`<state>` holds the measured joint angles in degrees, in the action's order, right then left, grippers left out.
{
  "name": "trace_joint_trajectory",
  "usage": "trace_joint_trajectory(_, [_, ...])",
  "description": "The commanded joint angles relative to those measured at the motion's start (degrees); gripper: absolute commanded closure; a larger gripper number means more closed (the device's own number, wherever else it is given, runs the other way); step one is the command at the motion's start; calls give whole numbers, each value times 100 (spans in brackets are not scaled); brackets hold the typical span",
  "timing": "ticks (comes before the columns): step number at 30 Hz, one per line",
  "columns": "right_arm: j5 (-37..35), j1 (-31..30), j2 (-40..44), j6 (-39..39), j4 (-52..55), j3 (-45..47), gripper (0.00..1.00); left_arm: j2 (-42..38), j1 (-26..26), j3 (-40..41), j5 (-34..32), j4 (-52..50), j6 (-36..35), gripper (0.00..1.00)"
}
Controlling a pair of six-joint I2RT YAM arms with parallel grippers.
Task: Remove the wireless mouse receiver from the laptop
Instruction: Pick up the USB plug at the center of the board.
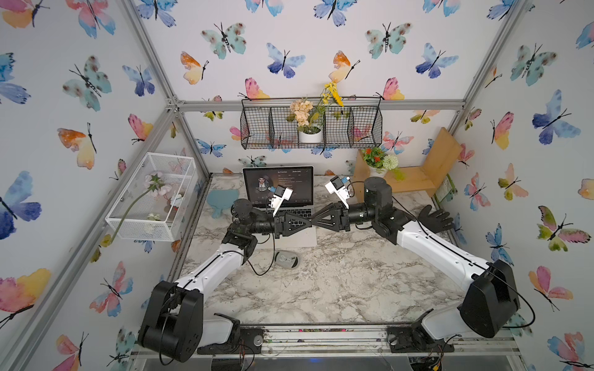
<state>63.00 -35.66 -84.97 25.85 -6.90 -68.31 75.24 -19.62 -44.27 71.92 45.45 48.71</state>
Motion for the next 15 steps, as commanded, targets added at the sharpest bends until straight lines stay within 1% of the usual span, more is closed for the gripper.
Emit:
trace_joint_trajectory(1, [50, -22, -47, -203, 222, -165, 63, -71, -29, -126, 11, 117, -116, 100])
trace_joint_trajectory(3, [-22, -20, 1, -225, 234, -108, 64, -80, -28, -126, -15, 117, -116, 100])
trace_joint_trajectory(8, [-47, -20, -2, -212, 250, -59, 72, -89, -33, -148, -41, 121, -124, 100])
trace_joint_trajectory(11, [-75, -20, -2, -210, 209, -72, 75, -77, -33, -161, -37, 116, -120, 100])
trace_joint_trajectory(15, [-110, -20, -37, -179, 206, -146, 84, -97, -21, -146, -54, 114, -116, 100])
